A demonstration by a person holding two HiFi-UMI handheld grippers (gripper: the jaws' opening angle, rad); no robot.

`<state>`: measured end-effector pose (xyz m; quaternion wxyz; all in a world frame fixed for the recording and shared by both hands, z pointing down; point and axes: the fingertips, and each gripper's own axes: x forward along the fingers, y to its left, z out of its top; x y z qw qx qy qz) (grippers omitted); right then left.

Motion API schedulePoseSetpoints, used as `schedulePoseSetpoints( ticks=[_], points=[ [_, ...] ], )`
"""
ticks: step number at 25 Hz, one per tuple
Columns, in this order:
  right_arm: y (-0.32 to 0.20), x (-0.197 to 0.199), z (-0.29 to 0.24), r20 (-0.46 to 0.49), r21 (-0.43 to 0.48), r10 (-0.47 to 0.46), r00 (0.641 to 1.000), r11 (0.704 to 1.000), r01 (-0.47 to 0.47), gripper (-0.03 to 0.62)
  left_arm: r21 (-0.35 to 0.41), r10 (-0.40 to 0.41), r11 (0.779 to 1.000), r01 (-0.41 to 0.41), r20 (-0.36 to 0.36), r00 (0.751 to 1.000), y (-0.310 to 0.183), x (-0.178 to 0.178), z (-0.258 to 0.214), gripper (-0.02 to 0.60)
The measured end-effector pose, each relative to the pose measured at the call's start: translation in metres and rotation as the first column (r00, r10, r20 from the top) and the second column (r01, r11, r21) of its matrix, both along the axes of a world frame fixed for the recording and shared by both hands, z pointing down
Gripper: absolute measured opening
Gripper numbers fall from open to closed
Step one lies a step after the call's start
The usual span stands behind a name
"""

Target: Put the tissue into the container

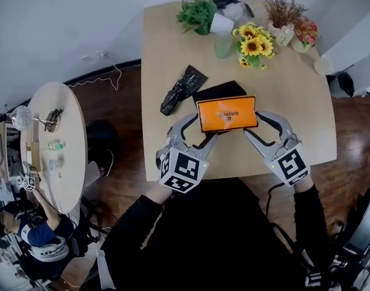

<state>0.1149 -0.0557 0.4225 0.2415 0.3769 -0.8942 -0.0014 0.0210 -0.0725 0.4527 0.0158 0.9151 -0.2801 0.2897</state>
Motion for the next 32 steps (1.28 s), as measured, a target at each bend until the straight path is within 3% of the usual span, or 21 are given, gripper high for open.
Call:
schedulePoseSetpoints(
  ticks=[6,13,24,32],
  points=[
    [-0.024,0.020,0.007,0.017,-0.012,-0.115,0.993,0.993,0.115,0.201,-0.002,-0.111,0.994,0.112,0.035,0.993,-0.014,0.018,0.004,0.262],
    [-0.031,0.029,0.022,0.041,-0.037,-0.179,0.983,0.983,0.180,0.198,-0.017,-0.178,0.984,0.180,0.070,0.981,-0.014,0.025,0.014,0.262],
    [-0.038,0.025,0.083,0.082,-0.139,-0.174,0.981,0.973,0.185,0.196,-0.095,-0.205,0.971,0.219,0.140,0.969,-0.014,0.021,0.069,0.262],
    [-0.039,0.020,0.128,0.059,-0.201,-0.174,0.983,0.963,0.182,0.196,-0.156,-0.203,0.960,0.233,0.188,0.961,-0.014,0.016,0.113,0.262]
  ],
)
